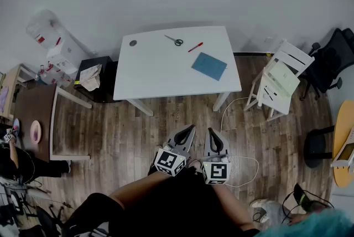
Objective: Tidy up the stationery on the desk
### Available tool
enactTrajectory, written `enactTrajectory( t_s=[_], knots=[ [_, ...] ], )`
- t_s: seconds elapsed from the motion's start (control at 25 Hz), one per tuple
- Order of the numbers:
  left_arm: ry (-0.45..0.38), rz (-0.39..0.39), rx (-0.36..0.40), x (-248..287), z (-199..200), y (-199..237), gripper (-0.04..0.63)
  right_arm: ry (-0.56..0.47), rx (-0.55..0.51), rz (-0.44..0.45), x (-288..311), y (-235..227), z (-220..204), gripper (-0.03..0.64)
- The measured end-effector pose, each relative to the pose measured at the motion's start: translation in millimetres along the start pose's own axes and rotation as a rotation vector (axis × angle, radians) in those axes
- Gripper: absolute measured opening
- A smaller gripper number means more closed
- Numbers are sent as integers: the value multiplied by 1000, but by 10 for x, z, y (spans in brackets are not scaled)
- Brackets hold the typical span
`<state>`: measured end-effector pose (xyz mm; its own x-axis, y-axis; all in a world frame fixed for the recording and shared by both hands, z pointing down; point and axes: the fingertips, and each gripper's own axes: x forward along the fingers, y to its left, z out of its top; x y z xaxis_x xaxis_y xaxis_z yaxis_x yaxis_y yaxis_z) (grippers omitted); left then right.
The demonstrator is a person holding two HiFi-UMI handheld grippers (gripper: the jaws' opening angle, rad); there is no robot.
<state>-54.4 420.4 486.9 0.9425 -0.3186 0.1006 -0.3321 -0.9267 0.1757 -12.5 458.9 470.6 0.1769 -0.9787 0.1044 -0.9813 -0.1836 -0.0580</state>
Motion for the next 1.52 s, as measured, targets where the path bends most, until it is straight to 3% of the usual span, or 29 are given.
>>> enactTrajectory(
  t_s=[0.16,0.44,0.8,1.08,1.24,1.52],
  knots=[
    [13,11,-1,60,-137,-119,11,6,34,-2,-98,-191,-157,31],
    [2,-37,-19,172,-215,-171,11,-28,155,-18,-160,-461,-288,34],
    [54,-99,-61,788,-382,39,11,68,125,-55,252,-773,-471,34],
    [111,-72,-180,1330,-496,552,11,142,118,-54,1012,-1053,-472,34],
    [128,-77,-179,1723,-393,955,11,169,104,-46,1579,-1208,-429,34],
    [167,-119,-233,2192,-355,1596,11,245,119,-109,2374,-1457,-492,34]
  ],
)
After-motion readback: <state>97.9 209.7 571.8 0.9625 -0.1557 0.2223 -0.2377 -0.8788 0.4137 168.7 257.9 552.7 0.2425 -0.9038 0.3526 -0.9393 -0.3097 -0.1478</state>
